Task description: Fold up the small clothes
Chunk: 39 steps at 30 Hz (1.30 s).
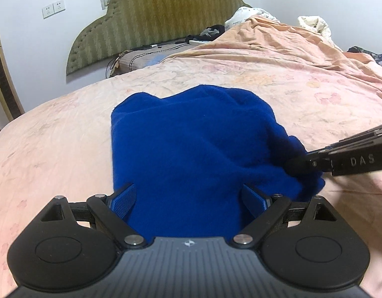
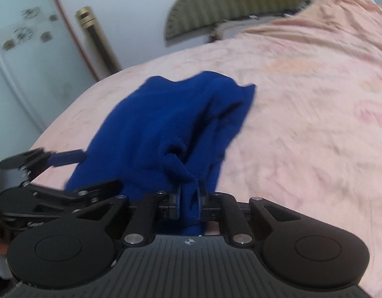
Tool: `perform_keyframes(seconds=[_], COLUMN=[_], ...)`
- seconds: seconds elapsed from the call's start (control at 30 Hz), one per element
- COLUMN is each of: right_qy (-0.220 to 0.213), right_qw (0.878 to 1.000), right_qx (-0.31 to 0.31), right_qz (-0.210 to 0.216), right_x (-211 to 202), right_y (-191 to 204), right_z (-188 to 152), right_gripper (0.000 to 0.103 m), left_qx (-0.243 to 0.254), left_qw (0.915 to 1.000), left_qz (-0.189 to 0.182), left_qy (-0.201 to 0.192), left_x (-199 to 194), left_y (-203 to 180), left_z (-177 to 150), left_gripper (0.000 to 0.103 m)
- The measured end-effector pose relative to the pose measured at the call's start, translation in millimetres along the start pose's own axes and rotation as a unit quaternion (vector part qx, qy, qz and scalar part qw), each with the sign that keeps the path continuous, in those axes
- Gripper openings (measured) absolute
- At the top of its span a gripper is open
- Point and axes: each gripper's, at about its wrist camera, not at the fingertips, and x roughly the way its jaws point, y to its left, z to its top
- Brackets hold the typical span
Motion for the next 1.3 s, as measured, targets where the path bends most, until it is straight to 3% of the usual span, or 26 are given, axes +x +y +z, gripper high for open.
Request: perform_keyframes(seconds=[0.17,0.33,0.47,0.5,0.57,0.7,0.77,0.8,0.9,0.97,1.03,1.1,1.13,1.17,1.27,1.3], right_qy=[-0.001,0.003,0.009,0.008,0.001,-0.017,-0.025,-0.024,-0.005,-0.009,-0.010,-0.006,-0.004,-0.003,-0.003,-0.005], right_qw=[0.999,0.994,0.994,0.993,0.996,0.999,0.999,0.999,0.999,0.999,0.999,0.999,0.998,0.998,0.997,0.996], right_qx=[0.031,0.087,0.098,0.101,0.085,0.041,0.039,0.039,0.035,0.032,0.041,0.053,0.054,0.056,0.072,0.081], right_qz=[0.015,0.070,0.052,0.052,0.031,-0.022,-0.016,-0.012,-0.018,-0.014,0.001,0.007,0.007,0.008,0.017,0.025], right_x=[-1,-12,-9,-9,-11,-17,-18,-17,-5,-1,1,5,7,9,11,10], right_y=[-6,-20,-29,-30,-23,-6,-4,-4,-2,0,-1,-1,0,1,2,2], right_z=[-5,-12,-16,-16,-15,-14,-12,-11,-11,-13,-13,-12,-12,-11,-12,-12], right_gripper=[0.012,0.011,0.009,0.017,0.023,0.058,0.070,0.071,0.072,0.072,0.061,0.039,0.033,0.027,0.019,0.018], left_qx=[-0.010,-0.018,-0.024,-0.026,-0.029,-0.041,-0.062,-0.076,-0.139,-0.190,-0.217,-0.226,-0.227,-0.228,-0.225,-0.227], left_qw=[0.9999,0.9998,0.9997,0.9996,0.9995,0.9991,0.9980,0.9970,0.9898,0.9794,0.9727,0.9691,0.9675,0.9653,0.9657,0.9653], left_qz=[0.001,0.003,0.008,0.008,0.009,0.010,0.008,0.004,-0.031,-0.064,-0.082,-0.098,-0.110,-0.128,-0.129,-0.129], left_qy=[0.004,0.002,0.008,0.008,0.007,-0.003,-0.014,-0.015,0.008,0.027,0.010,0.010,0.007,0.008,0.011,0.005], left_x=[-3,-4,-2,-2,-3,-8,-12,-12,-6,1,-1,0,0,0,1,-2], left_y=[5,9,10,10,10,15,23,29,53,71,80,82,83,82,82,84], left_z=[-3,-5,-7,-7,-8,-10,-14,-16,-25,-35,-41,-41,-41,-41,-42,-43], left_gripper=[0.093,0.093,0.093,0.093,0.093,0.093,0.093,0.093,0.093,0.093,0.093,0.092,0.080,0.043,0.014,0.013])
